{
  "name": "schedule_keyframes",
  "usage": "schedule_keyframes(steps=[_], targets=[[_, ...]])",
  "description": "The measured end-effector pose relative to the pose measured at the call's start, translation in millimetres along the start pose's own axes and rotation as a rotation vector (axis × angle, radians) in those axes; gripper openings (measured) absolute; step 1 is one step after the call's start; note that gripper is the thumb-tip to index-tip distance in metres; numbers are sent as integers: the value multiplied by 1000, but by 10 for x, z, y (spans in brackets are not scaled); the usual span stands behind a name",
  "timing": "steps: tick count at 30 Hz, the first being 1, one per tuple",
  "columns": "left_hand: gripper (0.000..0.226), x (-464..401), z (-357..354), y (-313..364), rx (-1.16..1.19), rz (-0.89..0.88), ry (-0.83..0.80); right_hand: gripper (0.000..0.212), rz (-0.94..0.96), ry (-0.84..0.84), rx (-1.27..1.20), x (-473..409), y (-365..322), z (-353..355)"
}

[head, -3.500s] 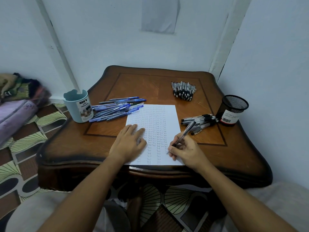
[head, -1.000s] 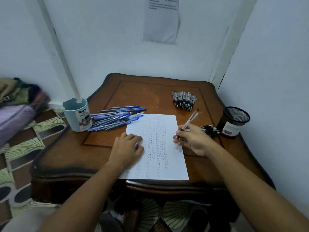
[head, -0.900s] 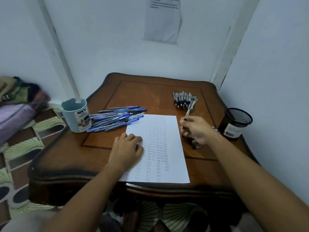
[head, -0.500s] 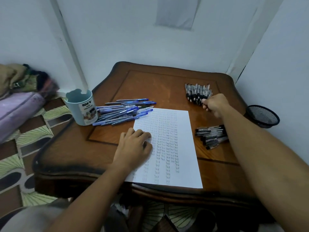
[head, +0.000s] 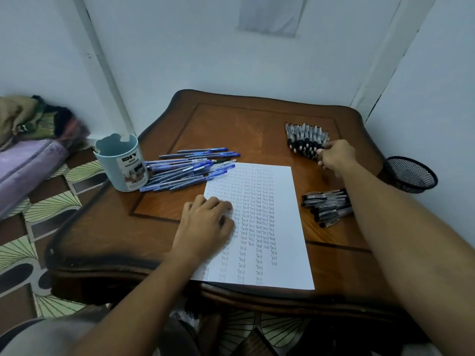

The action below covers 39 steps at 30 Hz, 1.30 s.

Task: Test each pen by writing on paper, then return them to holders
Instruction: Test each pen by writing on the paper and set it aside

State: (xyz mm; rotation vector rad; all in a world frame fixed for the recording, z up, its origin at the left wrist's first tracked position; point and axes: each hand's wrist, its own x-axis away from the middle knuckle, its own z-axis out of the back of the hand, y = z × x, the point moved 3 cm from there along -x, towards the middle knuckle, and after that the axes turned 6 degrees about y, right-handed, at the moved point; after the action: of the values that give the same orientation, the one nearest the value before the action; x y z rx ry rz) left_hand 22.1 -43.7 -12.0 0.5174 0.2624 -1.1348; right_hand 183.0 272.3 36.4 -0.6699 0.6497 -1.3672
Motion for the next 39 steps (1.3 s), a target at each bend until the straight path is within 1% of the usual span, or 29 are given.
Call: schedule_keyframes(steps=[3, 8, 11, 14, 16, 19, 21, 22, 24, 27, 31, 33, 36, 39], targets=[[33, 0, -10, -10, -5, 4, -10, 33, 59, -2, 55, 58, 9, 46], [40, 7, -26, -14, -13, 8, -26, 37, 87, -81, 113, 141, 60, 132], [42, 5, -23, -4, -8, 7, -20, 28, 100, -117, 99, 198, 70, 208], [42, 3, -21, -6, -7, 5, -12, 14, 161, -159, 148, 298, 53, 259], [41, 0, -22, -5, -8, 7, -11, 10, 240, -237, 281, 395, 31, 296], [39, 1, -21, -14, -7, 8, -17, 18, 347, -436, 557, 542, 12, 331], [39, 4, -26, -20, -7, 5, -17, 25, 368, -531, 667, 631, 14, 356], [39, 6, -30, -23, -9, 5, -16, 27, 377, -551, 697, 661, 18, 362], [41, 10, -33, -13, -11, 1, -6, 28, 409, -550, 738, 695, 28, 365], [44, 9, -34, -3, -12, -9, -7, 22, 445, -519, 767, 714, 62, 340], [50, 5, -34, -5, -19, -14, -16, 16, 458, -481, 778, 721, 92, 336], [49, 4, -37, -2, -23, -13, -21, 15, 470, -477, 758, 738, 93, 347], [47, -6, -37, -3, -16, -12, -22, 17, 480, -459, 707, 754, 102, 351], [44, -6, -36, -8, -21, -9, -19, 24, 443, -467, 670, 749, 125, 330]])
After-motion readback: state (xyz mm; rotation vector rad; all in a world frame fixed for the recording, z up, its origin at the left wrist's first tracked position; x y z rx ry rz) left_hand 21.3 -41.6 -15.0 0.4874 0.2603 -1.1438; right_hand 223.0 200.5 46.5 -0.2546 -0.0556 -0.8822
